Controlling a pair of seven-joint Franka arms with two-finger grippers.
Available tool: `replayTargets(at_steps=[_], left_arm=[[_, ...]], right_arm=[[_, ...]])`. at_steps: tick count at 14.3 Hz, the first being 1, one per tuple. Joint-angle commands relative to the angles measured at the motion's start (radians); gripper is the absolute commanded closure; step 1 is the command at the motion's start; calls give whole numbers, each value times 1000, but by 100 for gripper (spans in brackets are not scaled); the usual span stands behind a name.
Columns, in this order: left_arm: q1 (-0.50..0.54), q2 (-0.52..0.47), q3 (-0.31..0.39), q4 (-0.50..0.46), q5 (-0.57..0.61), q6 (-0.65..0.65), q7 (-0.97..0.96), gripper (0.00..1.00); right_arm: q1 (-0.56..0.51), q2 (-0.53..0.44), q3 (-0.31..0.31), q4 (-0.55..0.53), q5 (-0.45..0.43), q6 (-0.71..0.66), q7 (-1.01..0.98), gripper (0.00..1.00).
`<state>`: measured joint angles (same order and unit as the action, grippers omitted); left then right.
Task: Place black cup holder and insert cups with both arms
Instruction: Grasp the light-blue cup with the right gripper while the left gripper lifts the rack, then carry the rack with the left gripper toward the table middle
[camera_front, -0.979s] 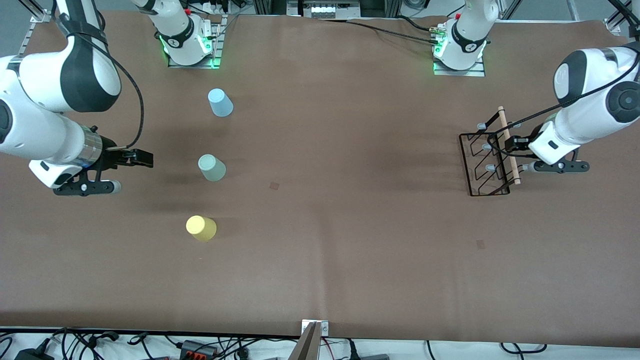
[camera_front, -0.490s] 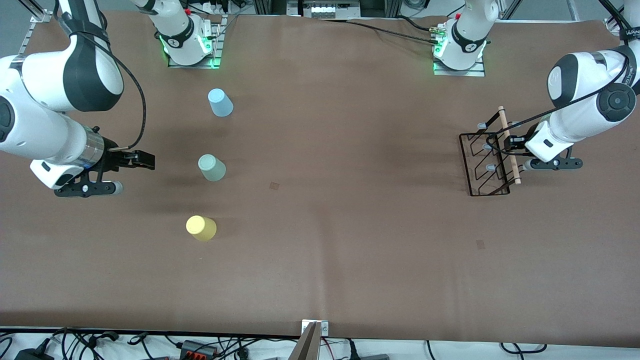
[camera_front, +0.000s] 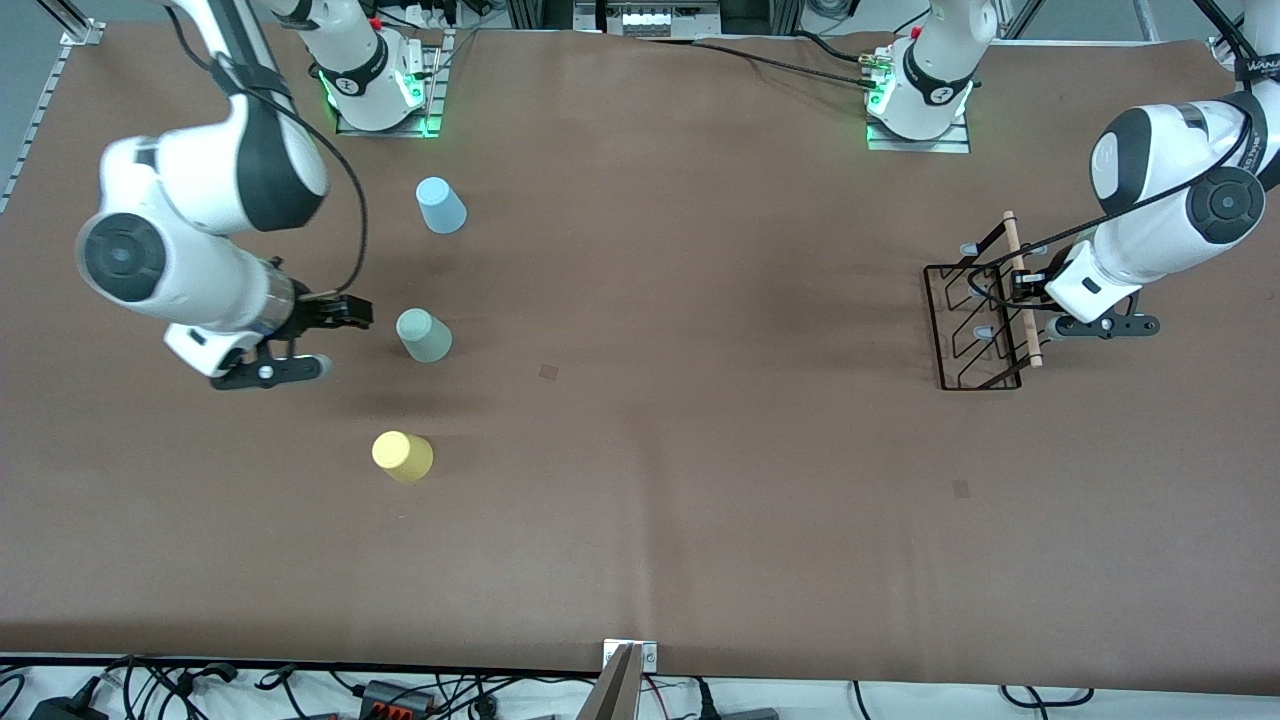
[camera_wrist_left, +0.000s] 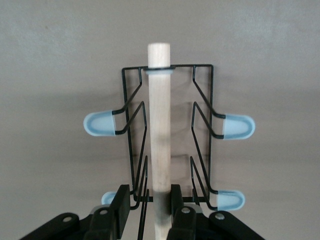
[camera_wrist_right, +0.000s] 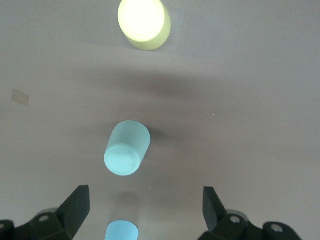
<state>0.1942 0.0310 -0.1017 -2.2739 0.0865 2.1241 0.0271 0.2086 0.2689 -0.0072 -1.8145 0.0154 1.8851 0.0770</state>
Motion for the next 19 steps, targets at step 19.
replayTargets(at_steps=[19], left_arm=[[-12,188,-484,485,-103,-360,-312,99]], right_arm=[[78,110,-3,-177,132,255,184,0]])
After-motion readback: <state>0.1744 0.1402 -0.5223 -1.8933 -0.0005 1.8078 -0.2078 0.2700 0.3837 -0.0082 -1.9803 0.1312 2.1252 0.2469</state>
